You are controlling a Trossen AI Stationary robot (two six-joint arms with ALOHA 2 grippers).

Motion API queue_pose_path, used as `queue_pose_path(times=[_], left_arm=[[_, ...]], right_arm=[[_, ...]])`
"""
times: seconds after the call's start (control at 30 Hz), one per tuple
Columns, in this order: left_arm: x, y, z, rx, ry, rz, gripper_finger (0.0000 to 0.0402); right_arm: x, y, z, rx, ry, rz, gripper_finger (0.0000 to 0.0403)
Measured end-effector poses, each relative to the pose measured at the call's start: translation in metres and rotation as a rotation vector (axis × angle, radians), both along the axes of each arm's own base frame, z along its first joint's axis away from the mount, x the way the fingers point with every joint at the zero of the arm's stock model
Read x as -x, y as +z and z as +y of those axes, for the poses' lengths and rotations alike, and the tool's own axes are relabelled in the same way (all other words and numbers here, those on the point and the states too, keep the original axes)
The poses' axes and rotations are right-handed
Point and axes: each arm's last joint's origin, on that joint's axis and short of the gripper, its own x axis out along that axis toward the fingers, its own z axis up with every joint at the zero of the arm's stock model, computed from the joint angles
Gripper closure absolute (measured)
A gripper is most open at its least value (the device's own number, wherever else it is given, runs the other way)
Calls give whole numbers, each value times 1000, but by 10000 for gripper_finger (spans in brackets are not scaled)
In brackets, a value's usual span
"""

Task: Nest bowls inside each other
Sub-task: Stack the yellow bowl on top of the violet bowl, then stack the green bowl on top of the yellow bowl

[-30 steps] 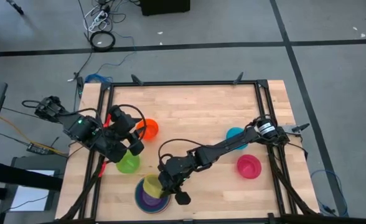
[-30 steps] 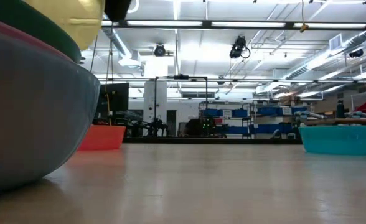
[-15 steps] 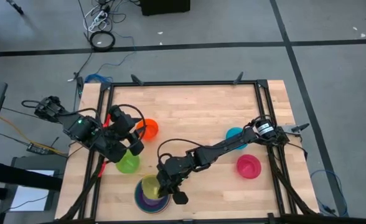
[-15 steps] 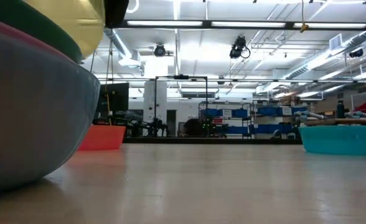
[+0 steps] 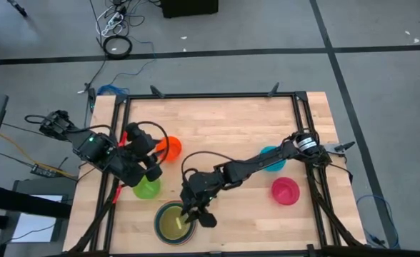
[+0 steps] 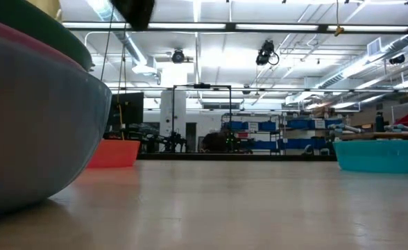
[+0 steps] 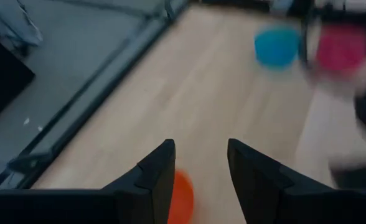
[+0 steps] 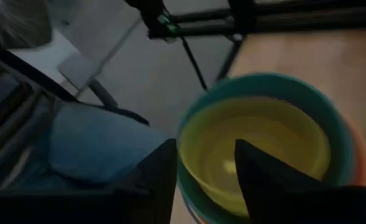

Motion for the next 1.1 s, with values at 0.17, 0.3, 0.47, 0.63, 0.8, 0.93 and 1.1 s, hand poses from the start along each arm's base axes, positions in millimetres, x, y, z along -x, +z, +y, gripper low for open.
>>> queue_pose_path(times=[0.17, 0.3, 0.47, 0.63, 0.8, 0.93, 1.1], left_arm=[[3, -19, -2, 63, -58, 172, 245], [4, -39, -6, 93, -36, 217, 245], [-2, -58, -10, 124, 9, 173, 245], [-6, -51, -11, 110, 34, 76, 245], [-7, -44, -11, 79, 21, 57, 245], [-6, -44, -10, 76, 19, 62, 245], [-3, -48, -13, 153, -48, 169, 245]], right_arm=[[20, 23, -15, 136, -54, 52, 257], [27, 39, -11, 147, -75, 10, 261], [18, 12, 11, 167, -90, 14, 265], [4, -26, 24, 110, -70, 64, 266], [-2, -34, 18, 33, -47, 101, 269], [1, -11, 8, 30, -54, 49, 272], [23, 26, -8, 139, -95, 57, 273]])
